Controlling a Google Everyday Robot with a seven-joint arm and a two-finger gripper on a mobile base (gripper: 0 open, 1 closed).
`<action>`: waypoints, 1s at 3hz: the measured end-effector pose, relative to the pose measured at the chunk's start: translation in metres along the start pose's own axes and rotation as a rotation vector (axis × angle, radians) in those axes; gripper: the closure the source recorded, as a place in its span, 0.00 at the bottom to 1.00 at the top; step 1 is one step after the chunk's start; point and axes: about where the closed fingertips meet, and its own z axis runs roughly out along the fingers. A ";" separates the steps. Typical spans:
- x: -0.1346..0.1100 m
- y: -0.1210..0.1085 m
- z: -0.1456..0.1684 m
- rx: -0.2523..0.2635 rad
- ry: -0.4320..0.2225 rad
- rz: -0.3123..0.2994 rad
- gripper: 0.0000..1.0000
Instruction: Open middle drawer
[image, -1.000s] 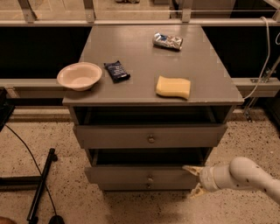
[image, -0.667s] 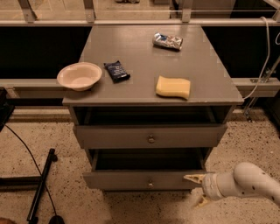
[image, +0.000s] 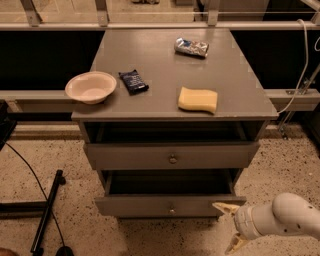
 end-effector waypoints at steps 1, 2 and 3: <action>0.005 -0.018 0.010 0.016 0.025 -0.014 0.05; 0.008 -0.038 0.021 0.014 0.044 -0.031 0.00; 0.016 -0.055 0.033 0.009 0.072 -0.027 0.00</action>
Offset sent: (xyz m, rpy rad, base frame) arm 0.0705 0.0142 -0.0110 -0.0738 -0.0531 0.0088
